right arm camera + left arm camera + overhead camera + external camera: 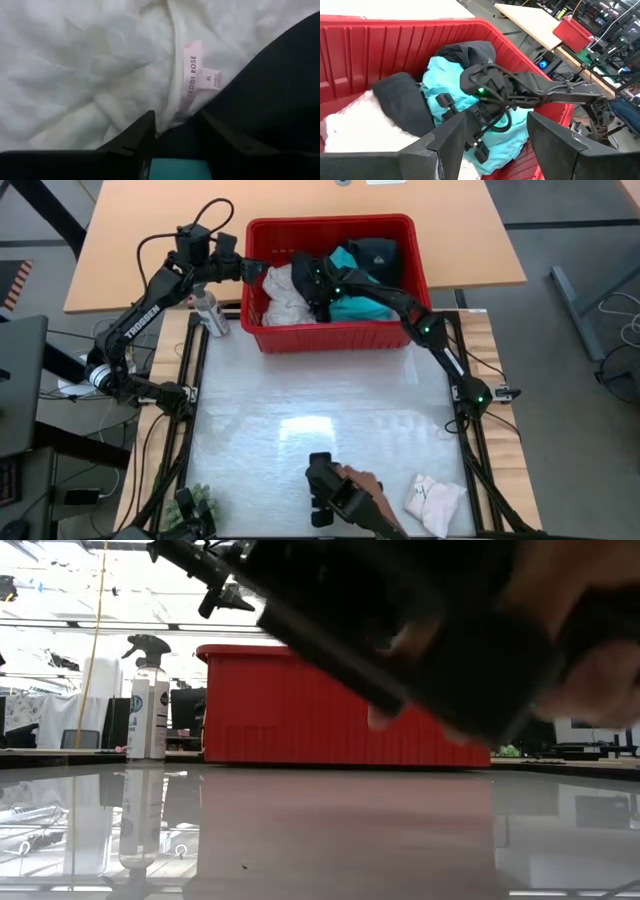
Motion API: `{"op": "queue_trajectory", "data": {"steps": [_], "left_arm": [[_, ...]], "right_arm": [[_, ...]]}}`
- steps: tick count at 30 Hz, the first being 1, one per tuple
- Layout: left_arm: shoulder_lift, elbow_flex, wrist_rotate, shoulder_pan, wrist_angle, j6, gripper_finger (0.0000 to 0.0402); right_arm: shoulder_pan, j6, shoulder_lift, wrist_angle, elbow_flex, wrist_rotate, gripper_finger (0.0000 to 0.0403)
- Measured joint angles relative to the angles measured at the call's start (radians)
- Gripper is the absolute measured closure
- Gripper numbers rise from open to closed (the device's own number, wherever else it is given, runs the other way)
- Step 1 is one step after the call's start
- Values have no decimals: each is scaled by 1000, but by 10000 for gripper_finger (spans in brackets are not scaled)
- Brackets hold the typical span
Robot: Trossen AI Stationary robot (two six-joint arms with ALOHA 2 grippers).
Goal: Fold Laundry from Bin
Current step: Fold the white blouse
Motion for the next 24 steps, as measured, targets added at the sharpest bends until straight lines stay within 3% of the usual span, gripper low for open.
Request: {"op": "queue_trajectory", "data": {"steps": [4, 7, 13, 18, 24], "left_arm": [[0, 0, -8, 0, -10, 0, 203], [0, 0, -11, 0, -11, 0, 203], [0, 0, -32, 0, -11, 0, 203], [0, 0, -70, 0, -10, 5, 203], [0, 0, -76, 0, 21, 24, 203]], "right_arm": [[18, -5, 16, 44, 0, 44, 204], [34, -47, 20, 75, 0, 107, 221], [51, -61, 17, 103, 1, 155, 370], [42, -35, -28, 89, 1, 164, 372], [8, -41, -211, 87, 3, 167, 372]]}}
